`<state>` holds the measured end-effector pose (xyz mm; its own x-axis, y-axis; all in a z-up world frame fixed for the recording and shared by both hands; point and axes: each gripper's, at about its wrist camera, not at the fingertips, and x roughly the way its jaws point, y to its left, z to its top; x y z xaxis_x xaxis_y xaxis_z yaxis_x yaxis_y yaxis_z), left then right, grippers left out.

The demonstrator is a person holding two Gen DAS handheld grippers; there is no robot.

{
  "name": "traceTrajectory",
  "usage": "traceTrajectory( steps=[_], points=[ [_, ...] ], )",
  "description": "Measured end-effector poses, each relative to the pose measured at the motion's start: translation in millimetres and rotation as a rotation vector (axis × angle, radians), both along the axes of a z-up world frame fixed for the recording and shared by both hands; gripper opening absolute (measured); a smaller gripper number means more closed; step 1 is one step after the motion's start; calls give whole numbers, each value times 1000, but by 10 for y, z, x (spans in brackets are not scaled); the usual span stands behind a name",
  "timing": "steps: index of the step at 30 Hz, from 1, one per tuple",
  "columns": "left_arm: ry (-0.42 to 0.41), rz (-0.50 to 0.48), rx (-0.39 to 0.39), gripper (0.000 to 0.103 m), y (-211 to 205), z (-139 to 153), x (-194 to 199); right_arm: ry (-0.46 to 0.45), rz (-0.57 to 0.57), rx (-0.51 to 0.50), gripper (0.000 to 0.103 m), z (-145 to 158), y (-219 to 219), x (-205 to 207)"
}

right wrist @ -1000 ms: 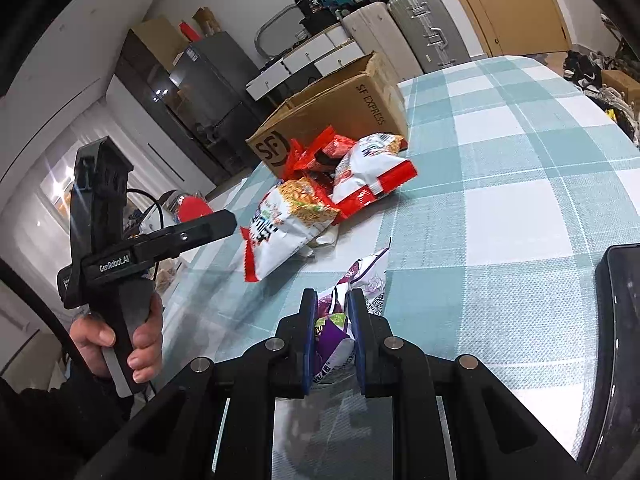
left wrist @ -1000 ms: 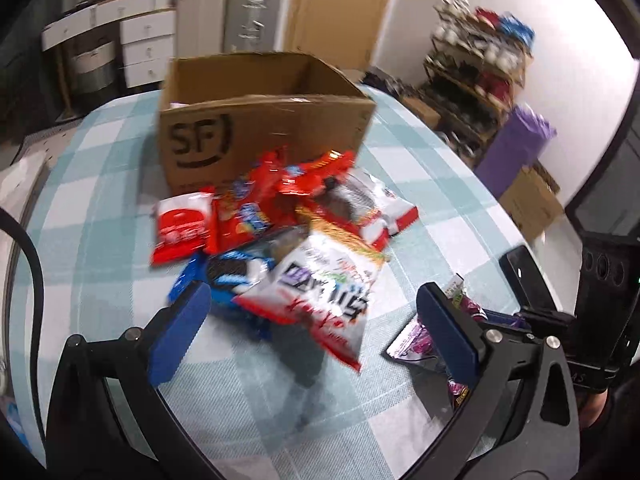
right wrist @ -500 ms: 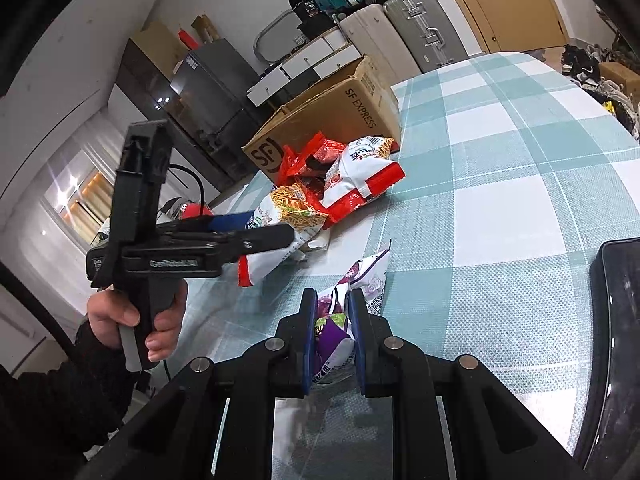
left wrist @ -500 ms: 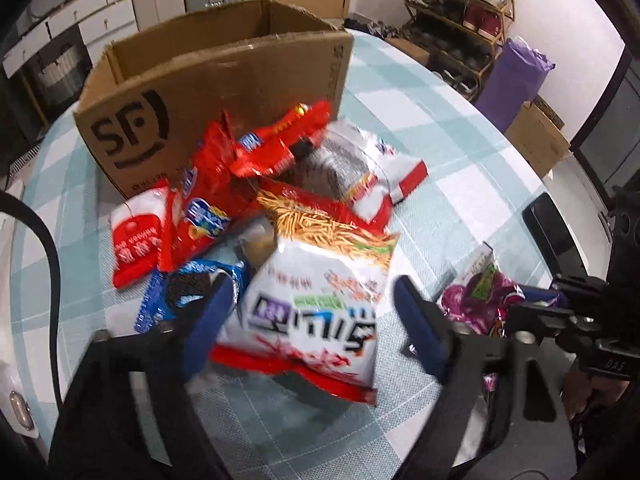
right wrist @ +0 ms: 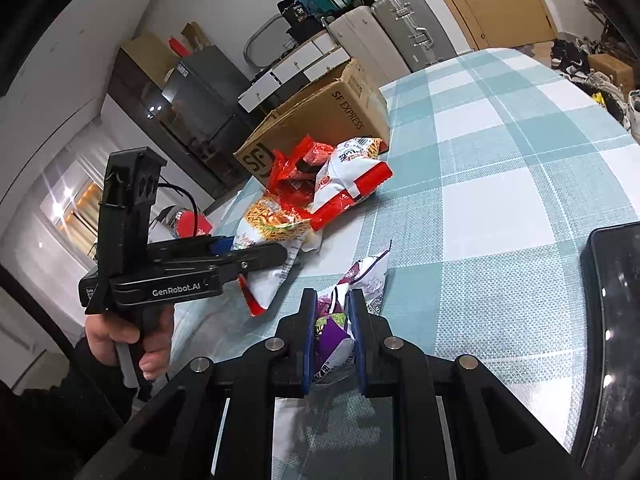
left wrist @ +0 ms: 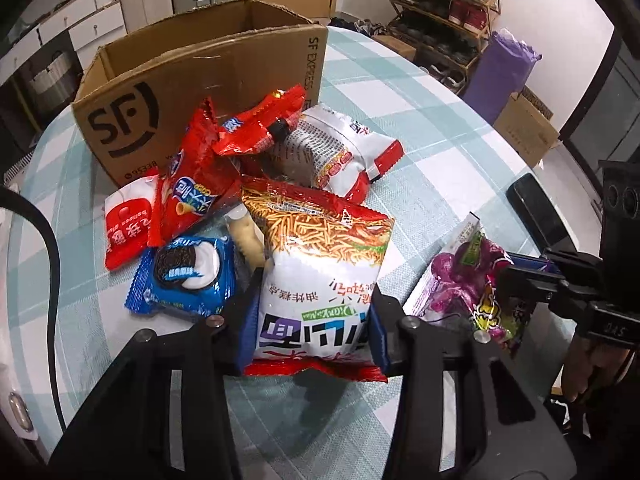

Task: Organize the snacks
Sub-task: 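Lift both held bags and carry them over the cardboard box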

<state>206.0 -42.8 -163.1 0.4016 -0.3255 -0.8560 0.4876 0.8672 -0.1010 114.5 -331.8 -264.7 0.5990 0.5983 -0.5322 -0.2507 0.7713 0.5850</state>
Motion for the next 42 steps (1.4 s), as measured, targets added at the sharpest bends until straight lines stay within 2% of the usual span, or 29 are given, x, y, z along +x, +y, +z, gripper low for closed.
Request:
traceTrajectory(
  steps=[11,19,27,32,39,42],
  points=[
    [-19,20,-57,41,206,207,-224,-39,-30,4,16,166,3,-63],
    [-50,47,-111,41,379,484,-364,-109,-18,11,15,464,74,-72],
    [-66,126,-153,41,711,809,-386,-200,15,44,15,897,135,19],
    [-65,149,-200,41,849,1009,-372,-252,51,139,15,1183,138,102],
    [-111,180,-206,41,993,1388,-343,-325,71,177,15,1678,168,273],
    [-131,200,-193,41,1049,1553,-307,-326,98,213,15,1846,169,386]
  ],
)
